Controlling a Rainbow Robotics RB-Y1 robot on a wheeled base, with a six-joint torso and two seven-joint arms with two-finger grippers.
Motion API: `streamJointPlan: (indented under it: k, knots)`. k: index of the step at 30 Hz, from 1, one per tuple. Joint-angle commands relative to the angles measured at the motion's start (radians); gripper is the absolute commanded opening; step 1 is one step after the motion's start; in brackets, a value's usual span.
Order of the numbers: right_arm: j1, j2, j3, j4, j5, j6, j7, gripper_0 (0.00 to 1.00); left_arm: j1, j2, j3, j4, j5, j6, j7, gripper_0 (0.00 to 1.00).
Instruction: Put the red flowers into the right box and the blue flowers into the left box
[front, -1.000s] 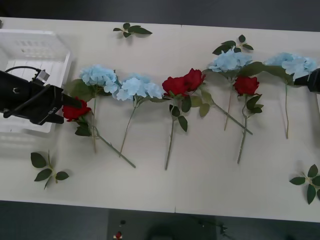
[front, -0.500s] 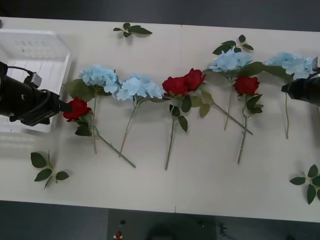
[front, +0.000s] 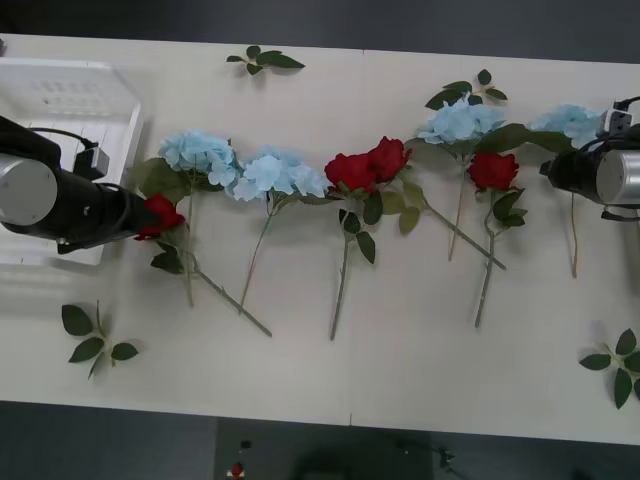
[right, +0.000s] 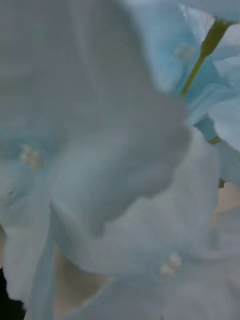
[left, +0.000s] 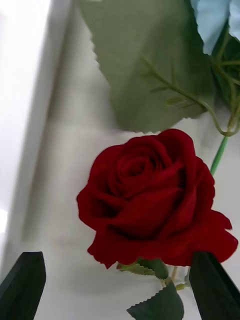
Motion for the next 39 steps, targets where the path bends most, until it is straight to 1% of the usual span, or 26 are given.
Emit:
streamJointPlan:
  k: [1,5,11,14,19,25,26,27,28,29,30,31,32,33,34,35,36,37,39]
  knots:
    - [-0.035,0.015,-0.018,0.026,0.021,-0.028,-0.027,1.00,-0.030,-0.036,0.018,0.005,-0.003,-0.005,0.048,0.83]
    - [-0.036,0.026,-0.018,0.045,0.042,-0.041,-0.031,1.00,-0.030,-0.079,0.020,0.016,-0.024,-0.007,0.071,0.83]
    - [-0.036,0.040,-0.016,0.054,0.081,-0.041,-0.043,1.00,-0.030,-0.126,0.017,0.016,-0.113,0.016,0.154,0.83]
    - [-0.036,0.046,-0.016,0.055,0.090,-0.043,-0.051,1.00,-0.030,-0.142,0.018,0.016,-0.148,0.018,0.165,0.75]
    - [-0.035,0.049,-0.018,0.055,0.088,-0.049,-0.063,1.00,-0.030,-0.152,0.017,0.017,-0.170,0.018,0.168,0.75]
    - [-0.036,0.050,-0.016,0.055,0.088,-0.051,-0.071,1.00,-0.030,-0.165,0.017,0.066,-0.191,0.013,0.166,0.75]
    - [-0.035,0.049,-0.016,0.055,0.088,-0.051,-0.073,0.81,-0.030,-0.169,0.017,0.083,-0.196,0.005,0.165,0.75]
    - [-0.035,0.049,-0.016,0.055,0.088,-0.051,-0.073,0.53,-0.030,-0.172,0.017,0.091,-0.197,0.004,0.163,0.75]
    - [-0.035,0.049,-0.018,0.055,0.088,-0.051,-0.076,0.05,-0.030,-0.174,0.017,0.100,-0.202,-0.001,0.162,0.75]
    - [-0.036,0.049,-0.016,0.055,0.088,-0.051,-0.079,0.00,-0.030,-0.177,0.017,0.102,-0.205,-0.001,0.162,0.75]
    - [-0.035,0.049,-0.018,0.055,0.087,-0.051,-0.080,0.00,-0.030,-0.177,0.017,0.105,-0.208,-0.001,0.162,0.74]
    - [-0.035,0.049,-0.018,0.055,0.087,-0.051,-0.082,0.00,-0.030,-0.178,0.015,0.103,-0.208,-0.001,0.160,0.63]
    - [-0.036,0.049,-0.018,0.055,0.087,-0.051,-0.083,0.00,-0.030,-0.177,0.014,0.103,-0.210,0.001,0.162,0.46]
    - [-0.035,0.049,-0.016,0.055,0.087,-0.051,-0.083,0.00,-0.029,-0.178,0.012,0.103,-0.208,-0.001,0.162,0.40]
    - [-0.035,0.049,-0.016,0.055,0.087,-0.051,-0.085,0.00,-0.030,-0.178,0.012,0.103,-0.210,-0.001,0.162,0.24]
    - [-0.035,0.049,-0.016,0.055,0.088,-0.051,-0.085,0.00,-0.030,-0.178,0.012,0.103,-0.210,-0.001,0.160,0.13]
    - [-0.035,0.049,-0.016,0.055,0.088,-0.049,-0.085,0.00,-0.030,-0.178,0.012,0.103,-0.208,-0.001,0.160,0.06]
    - [-0.035,0.049,-0.018,0.055,0.088,-0.049,-0.085,0.00,-0.029,-0.177,0.012,0.103,-0.208,-0.002,0.162,0.00]
    - [-0.035,0.046,-0.016,0.055,0.088,-0.051,-0.085,0.00,-0.030,-0.178,0.012,0.103,-0.208,-0.007,0.160,0.00]
